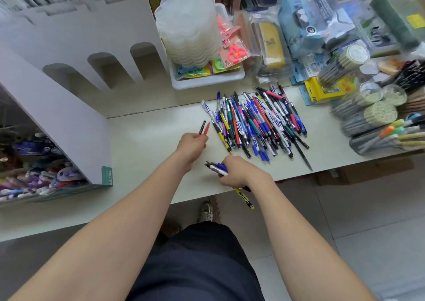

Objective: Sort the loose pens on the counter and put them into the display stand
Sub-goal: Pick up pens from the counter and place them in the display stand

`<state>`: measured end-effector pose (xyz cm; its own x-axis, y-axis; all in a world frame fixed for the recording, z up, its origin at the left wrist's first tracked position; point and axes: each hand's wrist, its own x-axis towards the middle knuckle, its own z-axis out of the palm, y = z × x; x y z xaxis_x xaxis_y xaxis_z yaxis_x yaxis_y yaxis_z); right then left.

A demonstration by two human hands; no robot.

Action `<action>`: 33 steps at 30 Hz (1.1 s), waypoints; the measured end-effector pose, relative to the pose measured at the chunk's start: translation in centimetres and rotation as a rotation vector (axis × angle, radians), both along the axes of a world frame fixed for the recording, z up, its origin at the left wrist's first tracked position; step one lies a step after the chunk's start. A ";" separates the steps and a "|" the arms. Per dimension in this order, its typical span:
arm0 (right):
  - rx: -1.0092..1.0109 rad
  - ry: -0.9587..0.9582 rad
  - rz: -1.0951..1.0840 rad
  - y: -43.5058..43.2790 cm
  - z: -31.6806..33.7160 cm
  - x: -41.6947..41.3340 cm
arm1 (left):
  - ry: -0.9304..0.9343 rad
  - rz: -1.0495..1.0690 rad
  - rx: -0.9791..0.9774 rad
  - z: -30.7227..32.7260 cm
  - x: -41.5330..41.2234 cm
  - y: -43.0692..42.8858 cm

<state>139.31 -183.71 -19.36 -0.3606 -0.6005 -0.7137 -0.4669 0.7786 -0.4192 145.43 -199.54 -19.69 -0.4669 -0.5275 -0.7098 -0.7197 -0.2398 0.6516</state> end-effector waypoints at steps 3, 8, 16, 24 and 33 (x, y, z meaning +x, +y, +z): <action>-0.200 -0.140 -0.212 -0.1 1.3 -0.3 | 0.066 0.191 0.092 1.1 1.7 -1.2; -0.718 -0.243 -0.753 -3.7 5.7 1.2 | 0.178 0.125 0.258 5.0 5.5 -0.7; -1.015 -0.562 -1.194 -10.4 9.9 3.7 | 0.309 -0.211 0.017 10.9 7.7 -2.4; -0.906 -0.599 -1.044 -12.3 13.0 5.4 | 0.330 -0.235 0.127 14.4 9.9 -4.2; -0.711 -0.560 -0.574 -12.0 14.8 6.2 | 0.377 -0.334 0.054 16.2 11.7 -6.0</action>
